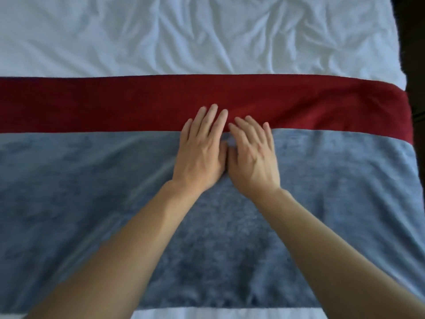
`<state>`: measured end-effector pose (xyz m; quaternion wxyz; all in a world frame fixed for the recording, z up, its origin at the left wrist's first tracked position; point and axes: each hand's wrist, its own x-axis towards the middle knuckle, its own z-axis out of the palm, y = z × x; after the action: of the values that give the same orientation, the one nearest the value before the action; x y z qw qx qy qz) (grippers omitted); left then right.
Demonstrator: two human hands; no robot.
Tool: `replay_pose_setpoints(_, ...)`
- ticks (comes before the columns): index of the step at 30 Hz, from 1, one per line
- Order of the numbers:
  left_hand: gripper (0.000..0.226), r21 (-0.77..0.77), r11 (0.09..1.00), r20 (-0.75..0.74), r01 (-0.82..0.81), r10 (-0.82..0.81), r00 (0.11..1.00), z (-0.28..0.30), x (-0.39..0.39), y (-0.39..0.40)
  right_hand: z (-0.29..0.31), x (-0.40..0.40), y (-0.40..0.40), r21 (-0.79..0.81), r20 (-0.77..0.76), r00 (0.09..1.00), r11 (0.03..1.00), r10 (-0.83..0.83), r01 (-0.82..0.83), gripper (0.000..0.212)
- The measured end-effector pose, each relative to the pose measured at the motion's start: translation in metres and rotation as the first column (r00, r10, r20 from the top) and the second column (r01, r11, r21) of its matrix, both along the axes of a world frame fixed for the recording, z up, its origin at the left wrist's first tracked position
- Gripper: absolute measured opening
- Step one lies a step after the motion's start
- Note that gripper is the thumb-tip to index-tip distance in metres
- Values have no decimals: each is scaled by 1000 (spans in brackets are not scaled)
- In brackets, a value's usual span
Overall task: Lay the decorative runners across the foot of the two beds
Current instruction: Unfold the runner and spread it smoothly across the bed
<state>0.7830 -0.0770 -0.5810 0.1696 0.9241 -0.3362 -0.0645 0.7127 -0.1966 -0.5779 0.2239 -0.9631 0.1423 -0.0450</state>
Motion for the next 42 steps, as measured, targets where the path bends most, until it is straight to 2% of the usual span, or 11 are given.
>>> replay_pose_setpoints(7, 54, 50, 997, -17, -61, 62, 998, -24, 30, 164, -18, 40, 161, 10, -64, 991, 993, 115, -114, 54)
replay_pose_setpoints(10, 58, 137, 990, 9, 27, -28, 1000, -40, 40, 192, -35, 44, 178, -73, -109, 991, 993, 80, -89, 55)
replay_pose_setpoints(14, 68, 204, 976, 105, -83, 62, 993, -49, 79, 248, -49, 17, 131, -214, -179, 973, 971, -146, 106, 66)
replay_pose_setpoints(17, 70, 263, 940, 89, -216, 200, 976, -45, 102, 290, -38, -8, 94, -270, -272, 887, 914, -373, 302, 71)
replay_pose_setpoints(19, 71, 228, 954, 68, -194, 183, 981, -39, 98, 280, -29, 3, 105, -243, -241, 907, 926, -346, 289, 73)
replay_pose_setpoints(22, 68, 142, 990, 68, 1, -11, 998, -34, 58, 231, -23, 43, 169, -105, -77, 995, 993, -71, 62, 68)
replay_pose_setpoints(25, 68, 213, 977, 69, 28, -44, 997, -41, 23, 210, -32, 54, 207, -14, -91, 994, 998, 55, -56, 61)
replay_pose_setpoints(29, 73, 208, 977, 65, -43, 30, 997, -53, 29, 235, -52, 22, 170, -168, -185, 983, 985, 12, -44, 64)
replay_pose_setpoints(32, 78, 219, 966, 109, -140, 118, 987, -59, 42, 256, -56, -1, 131, -242, -198, 967, 964, -162, 112, 69)
replay_pose_setpoints(36, 79, 246, 943, 128, -226, 200, 971, -56, 60, 283, -52, -28, 86, -259, -223, 920, 929, -322, 263, 71)
replay_pose_setpoints(42, 78, 234, 944, 0, -233, 240, 971, -36, 63, 280, -34, -22, 99, -192, -193, 923, 935, -334, 298, 66)
